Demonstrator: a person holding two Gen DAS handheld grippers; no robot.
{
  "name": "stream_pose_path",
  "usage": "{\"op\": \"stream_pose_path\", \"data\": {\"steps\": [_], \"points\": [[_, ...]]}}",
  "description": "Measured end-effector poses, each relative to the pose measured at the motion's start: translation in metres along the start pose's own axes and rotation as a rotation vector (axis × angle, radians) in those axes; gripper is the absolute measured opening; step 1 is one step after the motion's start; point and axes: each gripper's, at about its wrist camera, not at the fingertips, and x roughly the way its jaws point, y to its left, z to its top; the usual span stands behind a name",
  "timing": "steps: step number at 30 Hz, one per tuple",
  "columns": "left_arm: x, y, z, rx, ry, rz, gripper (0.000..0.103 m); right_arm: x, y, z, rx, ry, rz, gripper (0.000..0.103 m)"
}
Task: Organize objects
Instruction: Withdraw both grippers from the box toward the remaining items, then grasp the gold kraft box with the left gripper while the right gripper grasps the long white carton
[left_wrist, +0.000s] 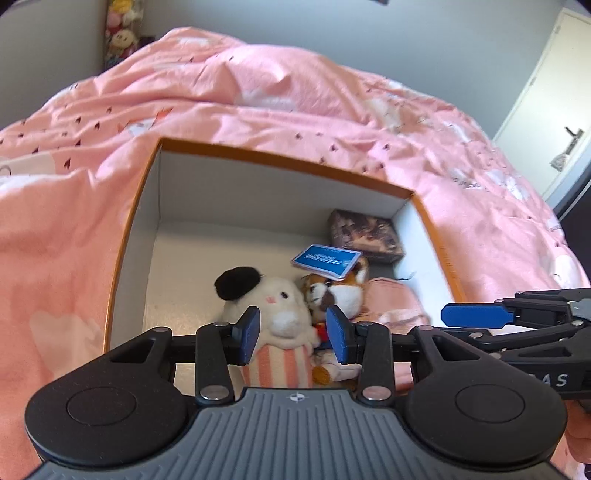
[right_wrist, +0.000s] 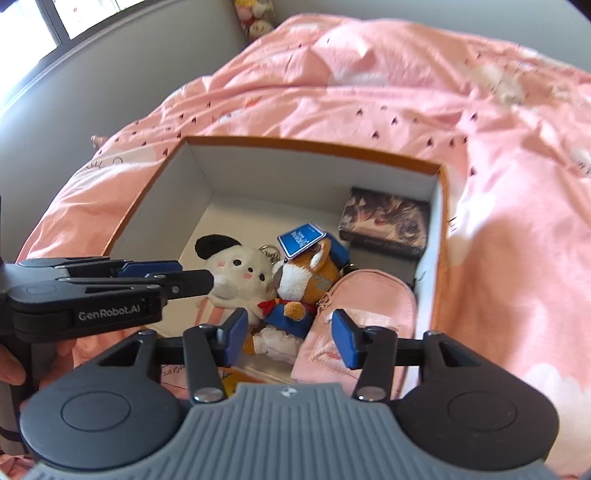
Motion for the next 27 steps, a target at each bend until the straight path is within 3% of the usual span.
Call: {"op": "stream_pose_path", "data": {"steps": [4,9,16,18,20,24,27], "points": [[-0.025,-0.012,-0.009,0.053,-0.027,-0.037,0.044,-0.028,0.012,-0.021,0.013,-0.062,-0.033,0.055],[-0.039,-0.015,-0.028,0.070,0.044,-0.157,0.044,-0.050,0.020,-0.060,0.053,-0.086,-0.118,0.054],[-0.030,-0.028,-0.072,0.254,0.231,-0.234,0.045,-0.051,0.022,-0.117,0.167,0.058,-0.079,0.040],[-0.028,-0.032,-0.086,0.325,0.279,-0.277,0.057,-0.050,0.022,-0.130,0.191,0.091,-0.061,0.040],[-0.027,-0.035,-0.096,0.383,0.308,-0.299,0.057,-0.048,0.023,-0.141,0.207,0.122,-0.058,0.040],[-0.025,-0.040,-0.109,0.460,0.381,-0.374,0.071,-0.047,0.027,-0.156,0.217,0.165,-0.063,0.040],[-0.022,-0.043,-0.115,0.505,0.419,-0.384,0.074,-0.044,0.030,-0.167,0.226,0.211,-0.050,0.040]]}}
